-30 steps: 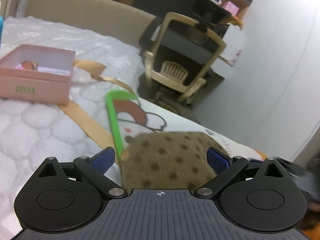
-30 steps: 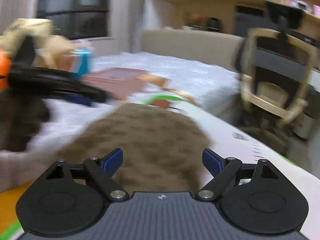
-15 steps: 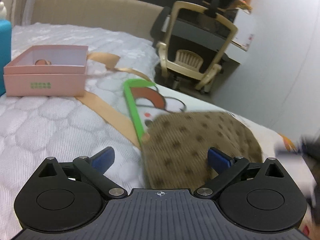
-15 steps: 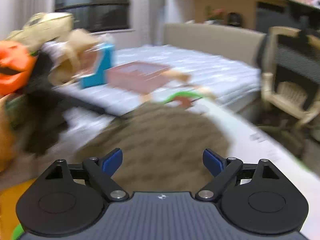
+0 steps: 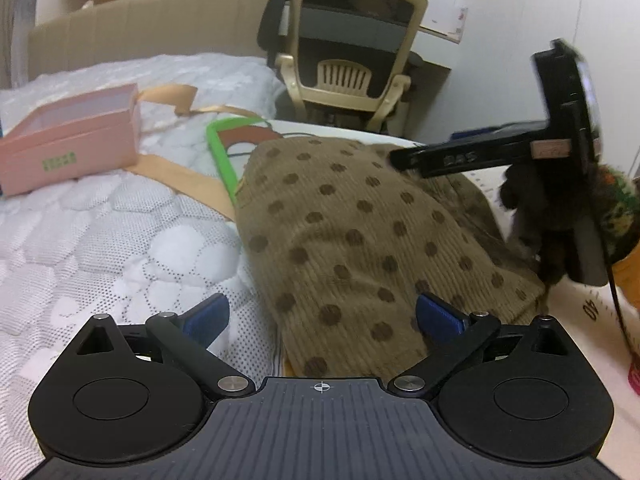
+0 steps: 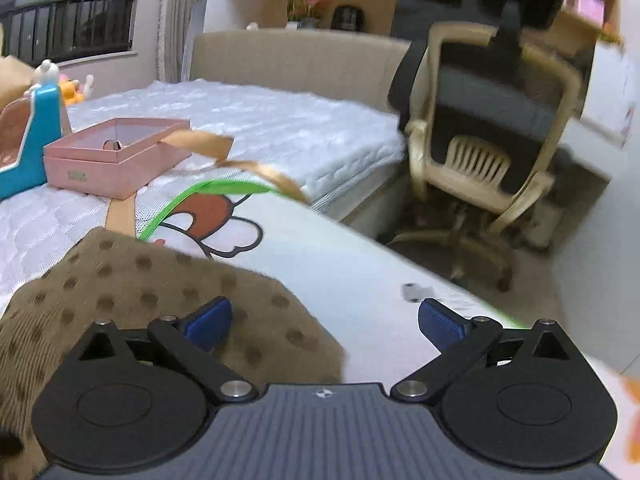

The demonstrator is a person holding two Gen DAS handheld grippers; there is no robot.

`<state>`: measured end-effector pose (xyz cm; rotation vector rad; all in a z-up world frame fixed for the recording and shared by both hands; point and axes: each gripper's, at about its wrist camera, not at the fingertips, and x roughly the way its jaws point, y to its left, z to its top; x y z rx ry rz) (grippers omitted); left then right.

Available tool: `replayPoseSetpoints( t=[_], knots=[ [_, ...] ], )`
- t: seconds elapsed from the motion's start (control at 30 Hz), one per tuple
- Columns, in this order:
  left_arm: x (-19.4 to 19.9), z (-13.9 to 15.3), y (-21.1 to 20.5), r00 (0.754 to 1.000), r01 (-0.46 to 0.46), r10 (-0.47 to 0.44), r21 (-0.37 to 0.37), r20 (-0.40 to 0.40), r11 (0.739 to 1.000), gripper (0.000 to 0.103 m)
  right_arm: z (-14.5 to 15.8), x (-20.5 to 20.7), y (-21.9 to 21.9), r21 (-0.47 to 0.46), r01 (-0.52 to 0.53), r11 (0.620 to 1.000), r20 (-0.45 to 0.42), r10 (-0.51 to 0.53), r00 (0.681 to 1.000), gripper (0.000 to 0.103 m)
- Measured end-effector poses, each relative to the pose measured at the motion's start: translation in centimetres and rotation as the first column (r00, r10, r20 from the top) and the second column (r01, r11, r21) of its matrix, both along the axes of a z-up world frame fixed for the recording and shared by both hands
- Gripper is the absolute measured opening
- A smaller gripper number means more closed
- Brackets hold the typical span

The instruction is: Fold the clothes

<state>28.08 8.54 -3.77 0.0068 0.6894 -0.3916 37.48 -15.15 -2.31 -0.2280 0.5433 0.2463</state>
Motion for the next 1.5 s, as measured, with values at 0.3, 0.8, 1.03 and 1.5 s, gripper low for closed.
replayPoseSetpoints(
  t=[0.3,0.8,1.03,1.5],
  knots=[
    [-2.7,-0.7,0.0,1.0,-0.005,0.006,0.052,-0.023,0.999,0.103,-2.8,-9.8,-2.2,0.079,-0.096,0.992,-0.121,0.105,0.987,0.1],
    [-15.2,0.5,-1.9,0.975,-0.198,0.201,-0.033,0.096,0.98,0.103,-2.4,-18.7,-4.0,0.185,-0.089,0.979,-0.119,0.112,0.987,0.103],
    [-18.8,-0.7,-5.8,0.974,-0.166,0.172,-0.056,0.144,0.985,0.103,-3.3,-23.7,-4.9,0.1,-0.094,0.991,-0.138,0.107,0.985,0.103],
    [-18.7,-2.0,-6.7,0.974,-0.19,0.189,-0.003,0.125,0.982,0.103,-4.0,-23.7,-5.7,0.149,-0.069,0.986,-0.169,0.094,0.981,0.103]
  ],
)
